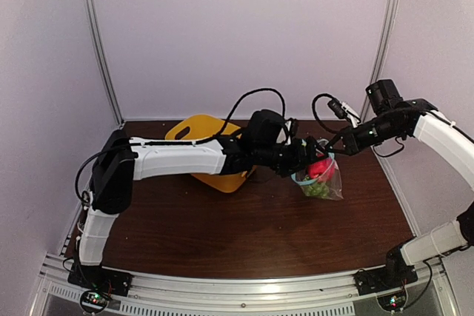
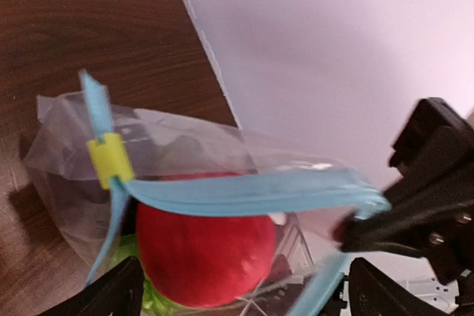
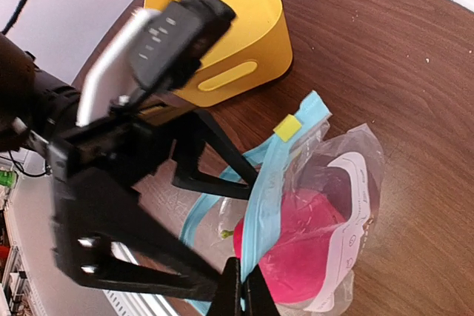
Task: Place the food in the zip-top bag and seal the zipper
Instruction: Place the fake fruit in the zipper food storage bag, then pick up the zipper food storage bag at the corner of the board.
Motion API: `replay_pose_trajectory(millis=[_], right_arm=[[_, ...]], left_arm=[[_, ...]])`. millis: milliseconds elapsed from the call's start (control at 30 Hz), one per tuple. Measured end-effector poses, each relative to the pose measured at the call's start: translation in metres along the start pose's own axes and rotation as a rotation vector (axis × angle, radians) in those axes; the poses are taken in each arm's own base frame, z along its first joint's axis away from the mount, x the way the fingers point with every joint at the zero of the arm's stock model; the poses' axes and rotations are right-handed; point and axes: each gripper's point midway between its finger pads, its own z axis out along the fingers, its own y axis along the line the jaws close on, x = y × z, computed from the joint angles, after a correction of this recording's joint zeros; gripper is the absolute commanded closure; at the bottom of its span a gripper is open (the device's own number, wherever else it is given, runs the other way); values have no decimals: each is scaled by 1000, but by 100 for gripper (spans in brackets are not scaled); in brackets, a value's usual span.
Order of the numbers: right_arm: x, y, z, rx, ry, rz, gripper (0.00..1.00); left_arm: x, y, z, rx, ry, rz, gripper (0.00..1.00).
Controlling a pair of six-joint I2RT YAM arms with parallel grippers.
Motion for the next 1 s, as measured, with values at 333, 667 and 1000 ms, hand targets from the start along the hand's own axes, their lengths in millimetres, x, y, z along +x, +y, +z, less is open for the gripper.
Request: replay_pose_trajectory(millis=[333, 667, 1000], right_arm=[[22, 11, -7, -53, 96, -177, 100], [55, 31, -11, -187, 213, -260, 100], [73, 42, -8, -266, 282, -281, 100]], left_arm=[[-15, -125, -136, 240, -56, 372, 8], [88, 3, -152, 28, 79, 965, 40], [106, 33, -115, 45, 100, 1252, 55]])
